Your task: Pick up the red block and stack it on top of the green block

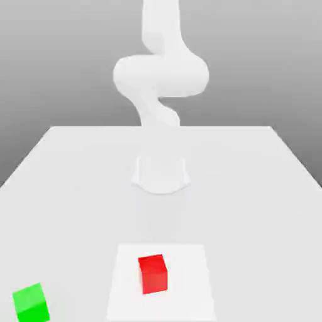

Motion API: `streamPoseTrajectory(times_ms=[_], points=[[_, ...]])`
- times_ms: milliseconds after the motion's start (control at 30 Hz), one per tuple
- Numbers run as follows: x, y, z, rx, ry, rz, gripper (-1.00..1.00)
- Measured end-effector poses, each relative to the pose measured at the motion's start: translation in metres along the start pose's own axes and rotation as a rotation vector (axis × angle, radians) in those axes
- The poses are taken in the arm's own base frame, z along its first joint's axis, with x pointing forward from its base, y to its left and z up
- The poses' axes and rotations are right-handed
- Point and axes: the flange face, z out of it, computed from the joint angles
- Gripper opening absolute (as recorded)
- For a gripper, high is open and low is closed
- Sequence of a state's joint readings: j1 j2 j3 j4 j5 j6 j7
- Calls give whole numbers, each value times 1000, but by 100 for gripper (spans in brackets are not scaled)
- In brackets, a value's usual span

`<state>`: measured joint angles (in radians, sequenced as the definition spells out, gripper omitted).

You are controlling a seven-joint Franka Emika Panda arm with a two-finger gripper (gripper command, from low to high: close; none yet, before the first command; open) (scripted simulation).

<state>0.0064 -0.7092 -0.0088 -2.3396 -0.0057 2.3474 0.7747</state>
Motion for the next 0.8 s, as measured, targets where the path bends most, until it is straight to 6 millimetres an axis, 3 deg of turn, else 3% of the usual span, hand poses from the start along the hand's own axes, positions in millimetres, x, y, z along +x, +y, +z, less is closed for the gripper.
streamPoseTrajectory(times_ms=[200, 400, 600, 700, 800], points=[[-25, 31, 137, -139, -151, -62, 0], [-73, 84, 248, -264, -306, -122, 0], [-140, 156, 331, -381, -468, -177, 0], [-176, 193, 360, -431, -544, -201, 0], [-196, 212, 385, -443, -562, -208, 0]])
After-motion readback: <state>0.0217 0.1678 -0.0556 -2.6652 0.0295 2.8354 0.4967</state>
